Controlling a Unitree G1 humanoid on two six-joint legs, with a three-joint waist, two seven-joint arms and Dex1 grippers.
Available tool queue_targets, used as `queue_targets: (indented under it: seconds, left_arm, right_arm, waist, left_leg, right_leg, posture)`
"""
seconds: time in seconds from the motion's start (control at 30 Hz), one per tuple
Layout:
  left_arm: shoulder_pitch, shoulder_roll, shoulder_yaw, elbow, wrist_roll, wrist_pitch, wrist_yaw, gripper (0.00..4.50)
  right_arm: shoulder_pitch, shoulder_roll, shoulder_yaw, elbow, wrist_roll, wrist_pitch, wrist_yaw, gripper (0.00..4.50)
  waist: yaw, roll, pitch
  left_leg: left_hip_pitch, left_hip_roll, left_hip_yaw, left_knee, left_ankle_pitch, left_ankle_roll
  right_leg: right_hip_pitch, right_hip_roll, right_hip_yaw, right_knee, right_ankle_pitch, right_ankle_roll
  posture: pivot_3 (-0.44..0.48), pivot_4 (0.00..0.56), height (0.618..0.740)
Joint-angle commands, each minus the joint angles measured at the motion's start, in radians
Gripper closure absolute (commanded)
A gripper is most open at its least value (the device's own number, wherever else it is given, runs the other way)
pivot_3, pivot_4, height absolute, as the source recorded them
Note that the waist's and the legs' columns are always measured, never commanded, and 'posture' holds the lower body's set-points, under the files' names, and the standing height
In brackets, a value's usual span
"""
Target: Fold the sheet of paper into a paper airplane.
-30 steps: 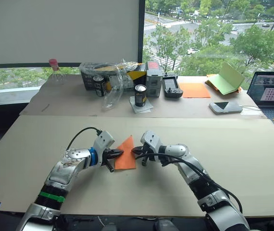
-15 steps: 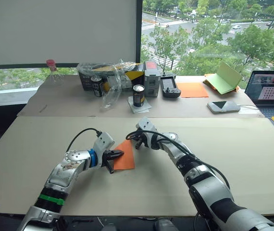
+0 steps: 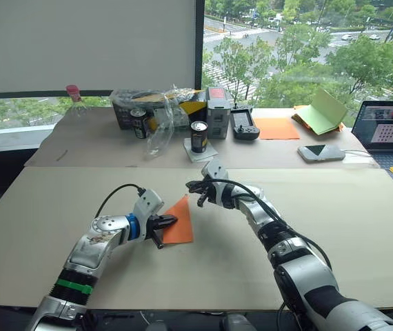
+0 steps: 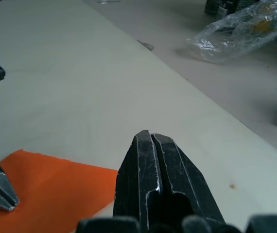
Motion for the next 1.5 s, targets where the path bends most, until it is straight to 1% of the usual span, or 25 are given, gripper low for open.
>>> queue_targets:
  seconds: [0.03,0.23,0.43,0.67,0.73,0.87,0.93,1.17,1.3,1.37,1.5]
  left_arm:
    - [-0.004,-0.005,0.0,0.016,0.001,0.01,-0.004,4.48]
    - [-0.01,-0.006,0.0,0.023,0.003,0.011,-0.013,4.48]
    - [-0.02,-0.014,-0.005,0.043,0.008,0.004,-0.02,4.48]
    - [-0.039,-0.032,-0.021,0.078,0.014,-0.01,-0.039,4.48]
    - [-0.045,-0.036,-0.025,0.088,0.016,-0.013,-0.044,4.48]
    - [-0.064,-0.042,-0.034,0.115,0.022,-0.024,-0.059,4.48]
    - [-0.073,-0.044,-0.035,0.126,0.025,-0.029,-0.064,4.48]
    - [-0.078,-0.044,-0.032,0.138,0.028,-0.036,-0.072,4.48]
    - [-0.071,-0.044,-0.028,0.132,0.025,-0.033,-0.069,4.48]
    - [-0.068,-0.044,-0.026,0.125,0.023,-0.029,-0.068,4.48]
    - [-0.065,-0.041,-0.02,0.118,0.019,-0.021,-0.069,4.48]
  right_arm:
    - [0.077,-0.005,0.044,-0.104,-0.006,0.047,0.048,4.5]
    - [0.171,-0.017,0.089,-0.187,-0.019,0.113,0.075,4.5]
    - [0.276,-0.08,0.141,-0.334,-0.025,0.183,0.131,4.5]
    - [0.434,-0.213,0.211,-0.622,-0.002,0.321,0.236,4.5]
    - [0.467,-0.246,0.219,-0.689,0.008,0.367,0.248,4.5]
    - [0.513,-0.341,0.24,-0.803,0.011,0.458,0.28,4.5]
    - [0.52,-0.368,0.236,-0.847,0.026,0.496,0.28,4.5]
    - [0.488,-0.384,0.178,-0.943,0.085,0.572,0.234,4.5]
    - [0.418,-0.345,0.13,-0.947,0.112,0.581,0.18,4.5]
    - [0.392,-0.322,0.137,-0.932,0.11,0.577,0.157,4.5]
    - [0.347,-0.253,0.181,-0.846,0.076,0.536,0.098,4.5]
  waist:
    - [0.0,0.0,0.0]
    - [0.0,0.0,0.0]
    - [0.001,0.0,0.0]
    - [0.014,0.0,-0.001]
    - [0.021,-0.001,-0.001]
    - [0.027,-0.001,-0.001]
    - [0.032,-0.001,-0.001]
    - [0.033,-0.001,-0.002]
    - [0.031,-0.002,-0.001]
    - [0.029,-0.002,-0.001]
    - [0.026,-0.002,-0.001]
  left_leg:
    - [0.0,0.0,0.0,0.0,0.0,0.0]
    - [0.001,0.0,0.0,0.0,0.0,0.0]
    - [0.001,0.0,0.0,0.0,0.0,0.0]
    - [0.003,0.0,0.001,0.0,0.0,0.0]
    - [0.004,0.0,0.001,0.0,0.0,0.0]
    - [0.004,0.0,0.001,0.0,0.0,0.0]
    - [0.004,0.0,0.001,0.0,0.0,0.0]
    - [0.004,-0.001,0.001,0.0,0.0,0.0]
    - [0.003,-0.001,0.001,0.0,0.0,0.0]
    - [0.002,-0.001,0.001,0.001,0.0,0.0]
    - [0.002,0.0,0.0,0.0,0.0,0.0]
  right_leg:
    - [0.0,0.0,0.0,0.0,0.0,0.0]
    - [0.0,0.0,0.0,0.0,0.0,0.0]
    - [0.001,0.0,0.0,0.0,0.0,0.0]
    - [0.004,0.0,0.0,-0.001,-0.001,0.001]
    - [0.004,0.0,0.0,-0.001,-0.005,0.007]
    - [0.005,0.0,0.0,-0.001,-0.006,0.008]
    - [0.005,0.0,0.0,-0.002,-0.006,0.008]
    - [0.005,-0.001,0.0,-0.003,-0.006,0.009]
    - [0.005,-0.001,0.0,-0.002,-0.006,0.009]
    - [0.004,-0.001,0.0,-0.002,-0.006,0.008]
    - [0.004,0.0,-0.001,-0.002,-0.006,0.008]
  posture:
    - [0.0,0.15,0.732]
    - [0.0,0.15,0.732]
    - [0.0,0.15,0.732]
    - [0.0,0.15,0.732]
    - [0.0,0.15,0.732]
    - [0.0,0.15,0.732]
    - [0.0,0.15,0.732]
    - [0.0,0.15,0.732]
    - [0.0,0.15,0.732]
    - [0.0,0.15,0.732]
    - [0.0,0.15,0.732]
